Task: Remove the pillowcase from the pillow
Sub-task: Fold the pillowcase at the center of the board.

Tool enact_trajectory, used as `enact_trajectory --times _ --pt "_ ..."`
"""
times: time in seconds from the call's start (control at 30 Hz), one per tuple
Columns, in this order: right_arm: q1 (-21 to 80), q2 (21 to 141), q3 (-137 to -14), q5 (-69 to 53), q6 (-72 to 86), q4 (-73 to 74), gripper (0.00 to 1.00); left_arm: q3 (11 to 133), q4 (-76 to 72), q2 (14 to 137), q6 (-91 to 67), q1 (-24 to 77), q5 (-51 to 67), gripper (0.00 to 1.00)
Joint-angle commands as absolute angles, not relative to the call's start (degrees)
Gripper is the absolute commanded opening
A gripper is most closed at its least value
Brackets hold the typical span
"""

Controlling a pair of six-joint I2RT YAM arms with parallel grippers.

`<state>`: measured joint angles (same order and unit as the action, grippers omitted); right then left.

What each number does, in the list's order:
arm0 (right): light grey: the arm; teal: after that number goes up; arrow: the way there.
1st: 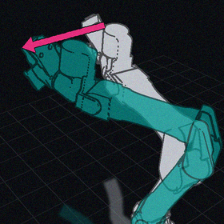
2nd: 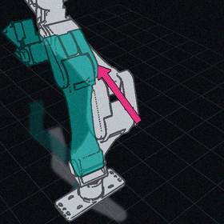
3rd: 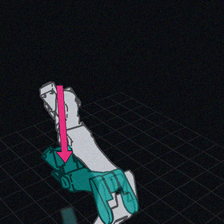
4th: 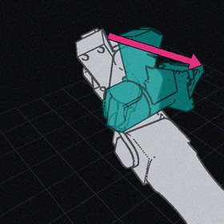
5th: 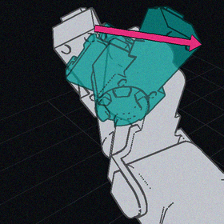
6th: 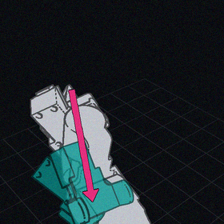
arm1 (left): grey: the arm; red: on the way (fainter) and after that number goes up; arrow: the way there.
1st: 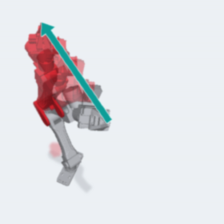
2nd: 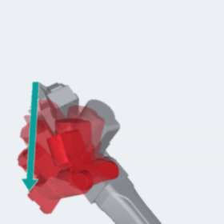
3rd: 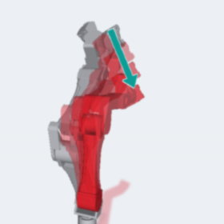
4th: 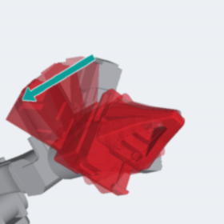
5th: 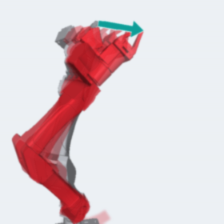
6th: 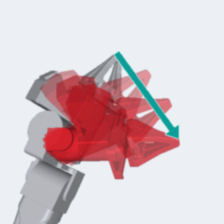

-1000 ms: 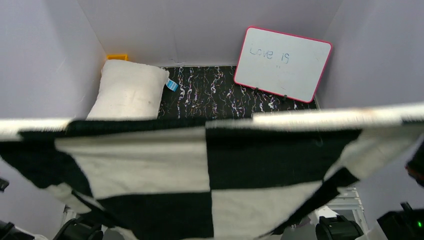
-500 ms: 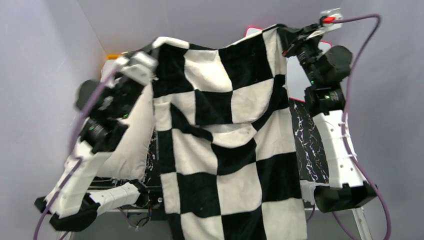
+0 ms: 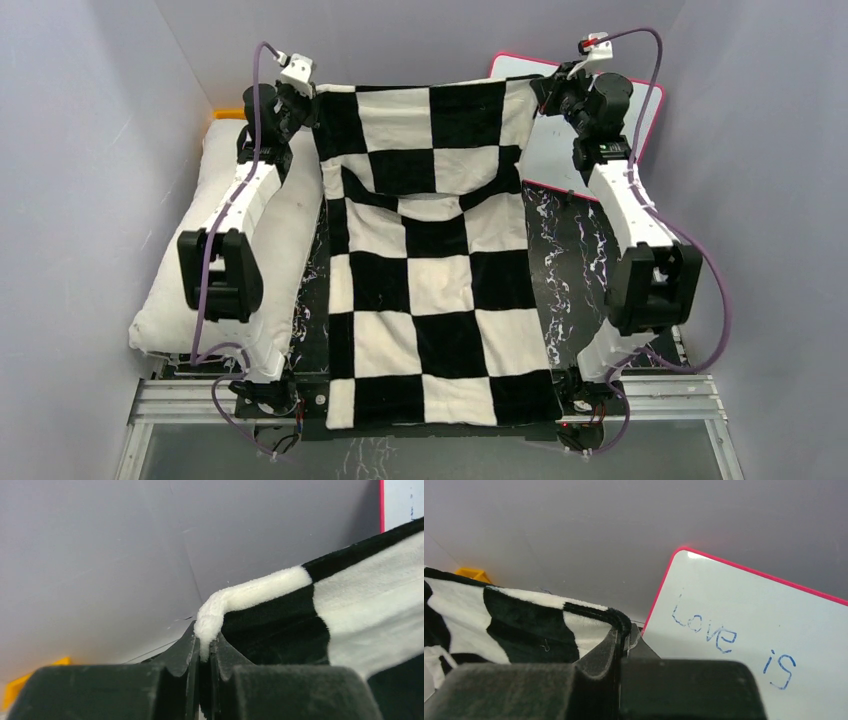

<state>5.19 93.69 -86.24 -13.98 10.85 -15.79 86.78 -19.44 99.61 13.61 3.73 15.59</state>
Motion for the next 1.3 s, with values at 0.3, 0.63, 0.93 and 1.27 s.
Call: enact_trajectory --times 0.3,0.63,0.93,1.27 --pt "2.2 116.0 -116.3 -19.3 9.1 -17.0 0.00 127.6 -19.9 128.1 4.8 -2.0 27.0 0.00" --pt "2.0 118.4 -121.9 -19.6 8.1 -15.5 0.00 126.7 -22.7 128.4 4.0 -2.1 27.8 0.00" --pt "2.0 100.2 -88.5 -15.0 14.1 -29.6 0.00 83.9 -48.5 108.1 -1.9 -2.1 31.9 0.00" --pt "2.7 68.5 -50.7 -10.5 18.1 -20.0 0.00 40.0 -53.6 78.7 -1.7 8.7 6.8 0.00"
